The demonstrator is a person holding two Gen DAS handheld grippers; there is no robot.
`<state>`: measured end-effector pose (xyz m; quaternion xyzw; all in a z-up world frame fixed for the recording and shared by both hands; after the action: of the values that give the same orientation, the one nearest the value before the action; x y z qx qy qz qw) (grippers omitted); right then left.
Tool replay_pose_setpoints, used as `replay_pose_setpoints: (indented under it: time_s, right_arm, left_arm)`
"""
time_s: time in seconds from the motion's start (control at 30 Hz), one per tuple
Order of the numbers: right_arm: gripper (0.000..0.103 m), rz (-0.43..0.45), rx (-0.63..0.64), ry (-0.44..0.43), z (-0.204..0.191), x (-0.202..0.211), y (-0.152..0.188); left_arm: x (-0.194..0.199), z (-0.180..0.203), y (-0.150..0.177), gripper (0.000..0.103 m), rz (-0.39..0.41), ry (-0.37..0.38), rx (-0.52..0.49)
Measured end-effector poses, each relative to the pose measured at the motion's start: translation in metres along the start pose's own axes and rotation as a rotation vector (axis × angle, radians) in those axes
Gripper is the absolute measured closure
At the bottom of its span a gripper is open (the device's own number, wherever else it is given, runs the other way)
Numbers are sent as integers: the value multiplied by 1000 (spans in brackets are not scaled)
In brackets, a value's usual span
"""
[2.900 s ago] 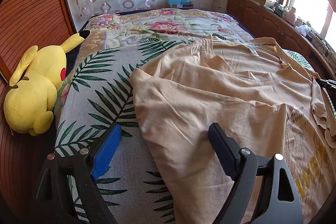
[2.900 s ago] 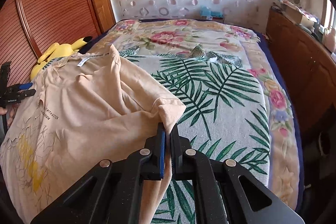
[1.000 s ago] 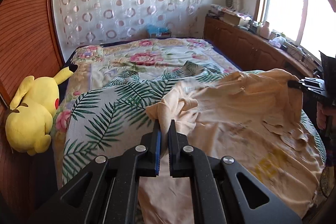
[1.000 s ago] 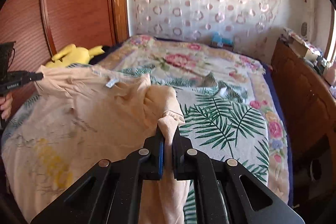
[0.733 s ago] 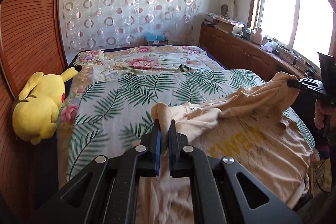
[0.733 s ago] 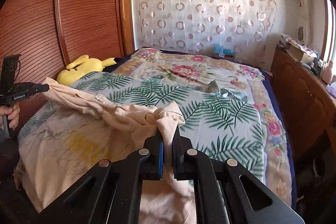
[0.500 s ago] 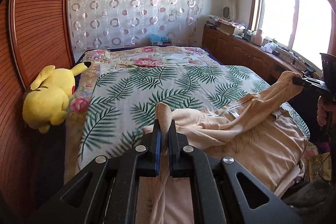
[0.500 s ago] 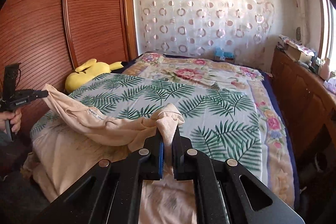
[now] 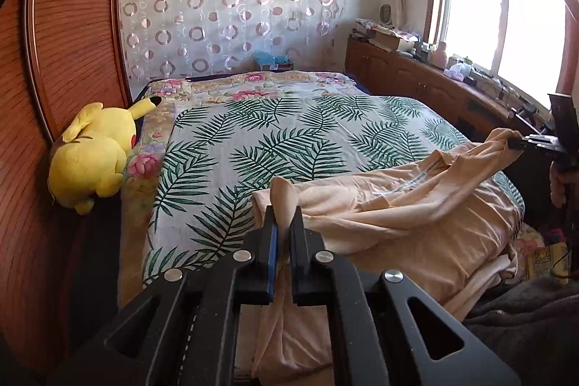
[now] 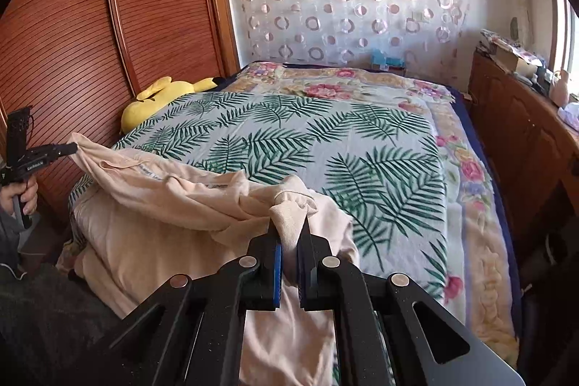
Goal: Fold small clothes
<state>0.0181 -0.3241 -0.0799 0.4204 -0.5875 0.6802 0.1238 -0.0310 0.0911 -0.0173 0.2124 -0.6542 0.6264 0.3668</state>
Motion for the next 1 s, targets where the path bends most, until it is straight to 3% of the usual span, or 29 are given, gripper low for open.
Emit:
replay_pose_setpoints:
  time_s: [0.1,0.2,0.3,0.33,0.43,0.53,0.57,0.67,0.7,0.73,0.77,0.87,0.93,1.0]
  right_arm:
    - [97,-30,13,19,-6,9,10]
    - [97,-71,3,22,-8,2,16]
    - [96,-109,3,25,-8,-11,16]
    - [91,-113,6,32,-9,-12,14]
    - [82,-97,-1,39,-6,-7,5]
    - [60,-62,-16,51,-3,3,-3]
    - [59,-50,-19,55,-1,7,-5]
    - [58,-38,-14,83,0,9,-10]
    - [58,-37,-11,88,2,5,-9]
    - [58,-38,-11,88,3,1,-8]
    - [58,-41,-14,86,4,-3,-11]
    - [58,-59,-19,78,6,-23,-14]
    - [58,-79,-21,68,10,-36,-17]
    - [58,-99,-27,67,13,-49,-20]
  left_arm:
    - [-1,0,5,96,-19,5,-9]
    - [-12,-5,9,87,-43,8,2]
    - [-20,-10,9,69,-63,11,26]
    - [-22,-12,7,62,-61,16,33]
    - [-27,-16,1,62,-63,2,32]
    - [-36,-19,-8,61,-66,5,32]
    - [-42,-20,-11,61,-74,7,32]
    - [-57,-20,-20,59,-93,2,25]
    - [-61,-21,-22,52,-96,4,25]
    - [-65,-22,-24,36,-97,11,28]
    - [-70,-22,-26,32,-95,21,34]
    - [-79,-21,-34,30,-104,41,30]
    - [-85,-18,-37,24,-117,27,18]
    - [-93,-18,-39,23,-135,9,9]
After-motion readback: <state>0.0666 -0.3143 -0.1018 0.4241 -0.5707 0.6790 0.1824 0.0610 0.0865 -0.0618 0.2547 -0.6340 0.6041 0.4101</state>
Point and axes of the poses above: each gripper's, at about its wrist camera, not at the fingertips, and x roughly against the way its jaws point, z to its right, y to its underside, the point moved 2 cm from there along -x, roughly the way its jaws point, and after that the axes turned 11 degrees about -z, right-handed, at the moved point
